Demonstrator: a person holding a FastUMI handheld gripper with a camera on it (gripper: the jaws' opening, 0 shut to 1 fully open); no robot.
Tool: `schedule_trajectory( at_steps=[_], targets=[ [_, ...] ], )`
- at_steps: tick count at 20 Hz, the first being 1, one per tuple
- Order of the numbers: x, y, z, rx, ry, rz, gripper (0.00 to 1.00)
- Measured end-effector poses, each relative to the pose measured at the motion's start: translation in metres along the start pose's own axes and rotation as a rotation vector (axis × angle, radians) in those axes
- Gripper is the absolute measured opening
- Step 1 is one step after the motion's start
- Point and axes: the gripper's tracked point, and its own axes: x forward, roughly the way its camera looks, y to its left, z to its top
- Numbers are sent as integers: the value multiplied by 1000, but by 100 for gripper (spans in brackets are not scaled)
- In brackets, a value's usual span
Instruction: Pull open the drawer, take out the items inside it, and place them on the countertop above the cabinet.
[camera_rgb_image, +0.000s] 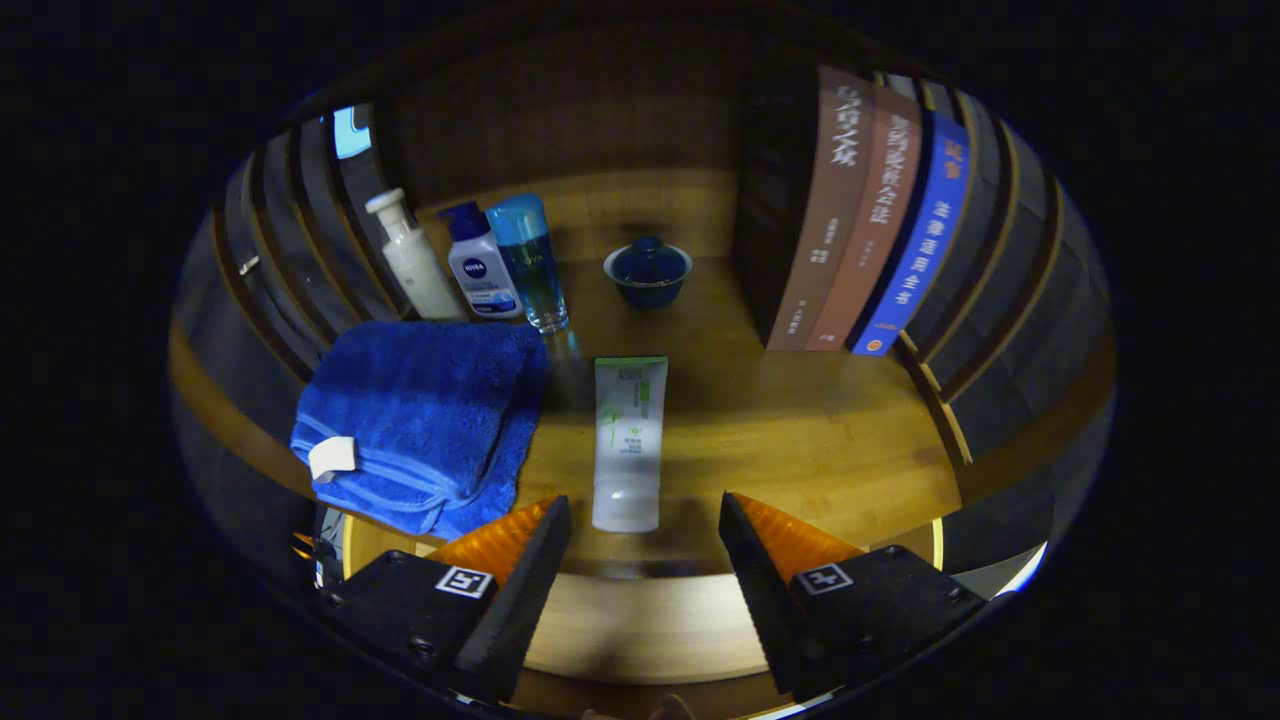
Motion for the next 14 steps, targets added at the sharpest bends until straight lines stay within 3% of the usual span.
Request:
schedule_trajectory(
  at_steps=[2,9,14],
  targets=[
    [-30,1,-5,12,-74,15,100],
    [-131,14,-34,-24,-325,44,100],
    [-185,15,-89,3,-472,47,100]
  ],
)
